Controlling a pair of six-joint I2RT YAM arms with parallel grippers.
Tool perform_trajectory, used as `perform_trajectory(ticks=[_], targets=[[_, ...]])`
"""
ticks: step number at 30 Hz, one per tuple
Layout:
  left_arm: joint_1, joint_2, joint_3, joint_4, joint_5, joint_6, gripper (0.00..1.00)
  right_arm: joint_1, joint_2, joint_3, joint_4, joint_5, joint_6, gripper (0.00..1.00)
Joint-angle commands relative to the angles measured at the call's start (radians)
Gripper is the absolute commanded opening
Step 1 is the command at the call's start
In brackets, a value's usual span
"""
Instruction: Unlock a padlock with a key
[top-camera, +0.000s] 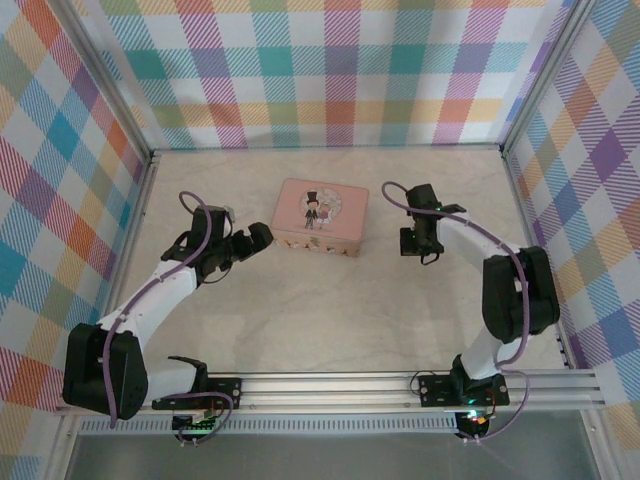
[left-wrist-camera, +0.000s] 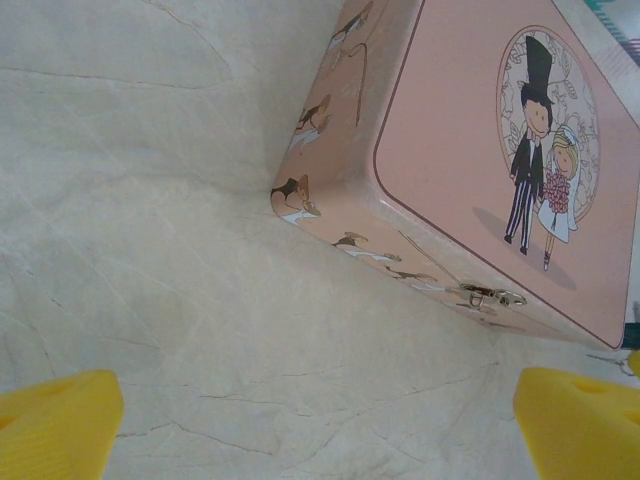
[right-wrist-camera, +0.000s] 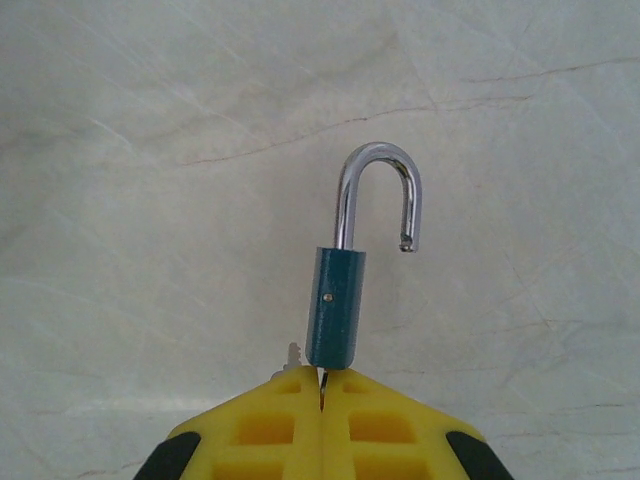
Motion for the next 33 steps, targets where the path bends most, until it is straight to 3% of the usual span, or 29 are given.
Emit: perform_trajectory(ticks=[1,12,16,20,26,27,28,33], targets=[[0.014,-0.034,-0.026,0.018,0.004,-0.009,1.0,-0.009,0.046,0.049,-0.029,-0.01,0.025,0.0],[0.014,-0.063,-0.057,0.027,-0.009,-0.027,1.0,-0.028,0.142,0.08,-0.023,-0.038,0.024,0.04],[0.014,-0.066,-0.053,0.022,-0.01,-0.027,1.0,-0.031,0.137,0.082,-0.02,-0.032,0.035,0.13],[0.014,-0.059,-0.044,0.021,-0.009,-0.029,1.0,-0.031,0.1,0.083,-0.027,-0.019,0.042,0.32],[0.014,-0.05,-0.021,0.015,-0.022,-0.024,1.0,-0.039,-0.034,0.042,-0.014,0.01,0.054,0.5],[0.014,-0.048,-0.013,0.008,-0.025,-0.018,1.0,-0.048,-0.065,0.031,-0.007,0.018,0.066,0.58],[0.014,-0.044,-0.003,0.003,-0.033,-0.012,1.0,-0.056,-0.088,0.019,0.003,0.019,0.074,0.97],[0.014,-0.016,0.071,-0.057,-0.115,0.034,1.0,-0.097,-0.188,-0.024,0.074,0.071,0.103,1.0]])
